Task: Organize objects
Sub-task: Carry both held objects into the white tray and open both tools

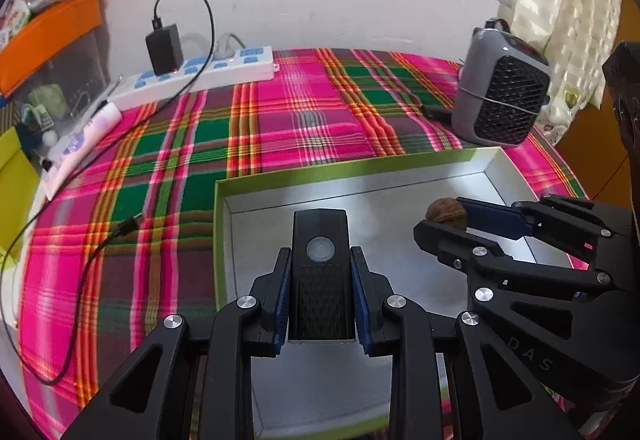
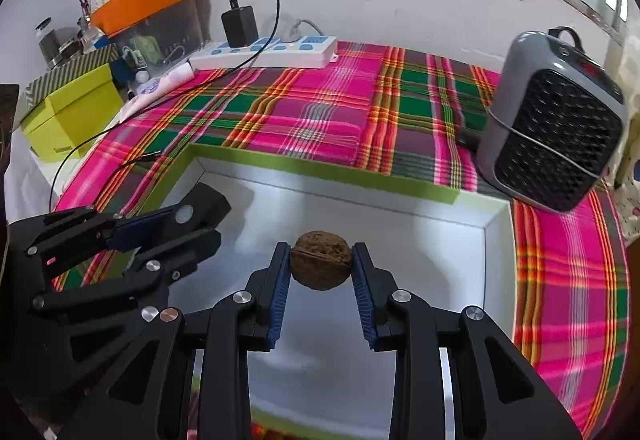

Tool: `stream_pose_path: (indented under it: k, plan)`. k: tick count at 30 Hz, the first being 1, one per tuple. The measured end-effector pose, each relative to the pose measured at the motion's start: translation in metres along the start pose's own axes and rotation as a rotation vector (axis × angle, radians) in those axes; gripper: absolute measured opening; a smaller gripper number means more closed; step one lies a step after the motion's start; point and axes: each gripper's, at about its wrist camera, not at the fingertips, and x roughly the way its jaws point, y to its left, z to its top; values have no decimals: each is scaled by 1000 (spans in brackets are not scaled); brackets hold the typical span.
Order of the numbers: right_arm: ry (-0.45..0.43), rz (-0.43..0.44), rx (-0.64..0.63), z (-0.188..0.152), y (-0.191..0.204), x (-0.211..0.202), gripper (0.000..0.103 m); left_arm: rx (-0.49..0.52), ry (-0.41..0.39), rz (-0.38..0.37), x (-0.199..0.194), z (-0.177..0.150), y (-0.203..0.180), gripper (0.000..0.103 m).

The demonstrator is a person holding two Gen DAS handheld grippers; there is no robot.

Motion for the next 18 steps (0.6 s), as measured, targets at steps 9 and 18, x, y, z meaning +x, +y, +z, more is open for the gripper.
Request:
stream_pose_path:
  k: [9, 18]
  plan:
    - [33, -12, 3, 9, -5, 19, 32, -16, 24, 17, 18, 5, 6, 25]
    - [42, -19, 0, 13, -7, 27, 32, -3, 22, 25, 21, 8, 4, 25]
